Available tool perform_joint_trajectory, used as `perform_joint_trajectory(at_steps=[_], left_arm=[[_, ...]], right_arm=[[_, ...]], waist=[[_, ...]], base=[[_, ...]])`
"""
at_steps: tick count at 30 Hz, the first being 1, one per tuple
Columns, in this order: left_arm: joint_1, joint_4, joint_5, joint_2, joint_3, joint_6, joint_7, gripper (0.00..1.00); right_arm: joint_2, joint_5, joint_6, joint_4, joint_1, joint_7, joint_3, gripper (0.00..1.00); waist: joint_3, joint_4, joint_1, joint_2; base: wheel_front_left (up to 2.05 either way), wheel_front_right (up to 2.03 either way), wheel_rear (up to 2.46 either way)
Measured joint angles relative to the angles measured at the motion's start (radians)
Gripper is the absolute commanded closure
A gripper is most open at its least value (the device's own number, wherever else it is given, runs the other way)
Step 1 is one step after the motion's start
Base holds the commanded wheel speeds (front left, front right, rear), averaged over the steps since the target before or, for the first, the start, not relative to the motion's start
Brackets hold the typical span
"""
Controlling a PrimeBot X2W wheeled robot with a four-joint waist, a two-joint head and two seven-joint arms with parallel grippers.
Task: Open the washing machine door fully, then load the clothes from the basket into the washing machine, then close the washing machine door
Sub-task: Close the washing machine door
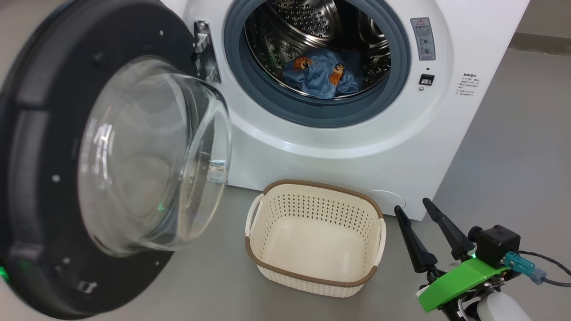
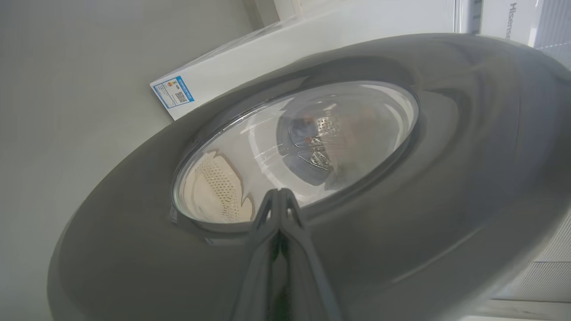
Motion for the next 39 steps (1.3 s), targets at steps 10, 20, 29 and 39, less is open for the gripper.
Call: perform_joint_trajectory(at_steps=[10,20,29,39], left_arm=[[0.139,-0.362,-0.069,-0.113,-0.057,0.119,0.116,1.00],[0.165,-0.518,-0.076,-0.174,-0.115,0.153,0.134,1.00],[0.164,-0.550,-0.082,-0.195,-0.118,0.160,0.124,1.00],[0.156,-0.571,-0.082,-0.224,-0.135,0.161,0.111,1.00]], right_arm=[[0.020,0.001,0.000,0.000,0.005,0.000,-0.011,0.00],[0.030,0.001,0.000,0.000,0.005,0.000,-0.012,0.00],[0.038,0.001,0.000,-0.002,0.005,0.000,-0.023,0.00],[0.044,0.001,0.000,-0.006,0.004,0.000,-0.025,0.00]], waist=[[-0.011,-0.020,0.0000,0.0000],[-0.002,-0.087,0.0000,0.0000],[0.005,-0.193,0.0000,0.0000],[0.012,-0.326,0.0000,0.0000]], base=[[0.00,0.00,0.00],[0.00,0.00,0.00],[0.00,0.00,0.00],[0.00,0.00,0.00]])
